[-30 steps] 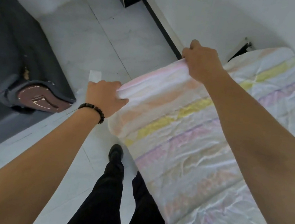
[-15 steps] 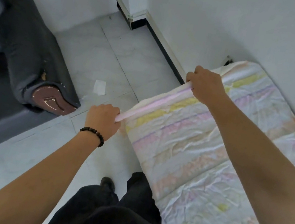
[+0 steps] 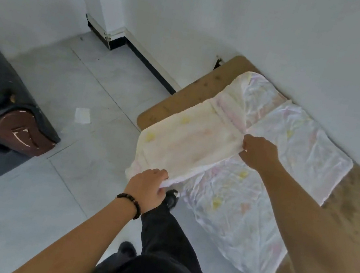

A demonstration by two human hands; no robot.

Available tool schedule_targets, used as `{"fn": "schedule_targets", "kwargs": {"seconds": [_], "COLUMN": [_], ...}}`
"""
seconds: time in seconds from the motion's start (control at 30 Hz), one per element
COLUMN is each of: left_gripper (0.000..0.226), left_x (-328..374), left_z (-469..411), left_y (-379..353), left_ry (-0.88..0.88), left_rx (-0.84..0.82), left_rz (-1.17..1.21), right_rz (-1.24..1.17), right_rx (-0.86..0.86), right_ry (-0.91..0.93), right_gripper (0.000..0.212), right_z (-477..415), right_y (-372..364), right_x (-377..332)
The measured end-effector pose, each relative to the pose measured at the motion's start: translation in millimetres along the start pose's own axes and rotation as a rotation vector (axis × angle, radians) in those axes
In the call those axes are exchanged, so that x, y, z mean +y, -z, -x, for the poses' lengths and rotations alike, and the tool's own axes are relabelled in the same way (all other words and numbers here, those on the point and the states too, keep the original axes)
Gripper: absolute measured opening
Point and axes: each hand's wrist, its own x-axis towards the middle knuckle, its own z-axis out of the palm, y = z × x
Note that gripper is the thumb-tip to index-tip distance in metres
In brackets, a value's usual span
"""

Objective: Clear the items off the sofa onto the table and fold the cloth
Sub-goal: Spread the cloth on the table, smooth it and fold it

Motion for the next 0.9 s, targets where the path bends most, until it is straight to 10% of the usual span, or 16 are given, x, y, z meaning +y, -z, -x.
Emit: {"fn": "schedule_targets", "kwargs": {"seconds": [0.5,0.7,0.9], "left_gripper": [0.009,0.010,0.018], "left_x": [70.8,139.3,212.0], "left_z": [73.2,92.2,106.0], "left_y": [-90.1,-147.9,-224.5], "left_ry": [0.303,0.422,0.441], "left_rx": [0.155,0.336,0.169], "left_rz": [0.074,0.159,0.190], "right_rz": [-0.188,-0.443,-0.414], "right_rx": [0.076,0.405,0.160], "right_ry": [0.138,0.180,0.031], "right_gripper": [0.011,0.011,0.010], "right_z": [69.9,102.1,146.8], "right_y": [-40.4,-52.3,-110.9], "right_x": [50.6,121.3,199.5]}}
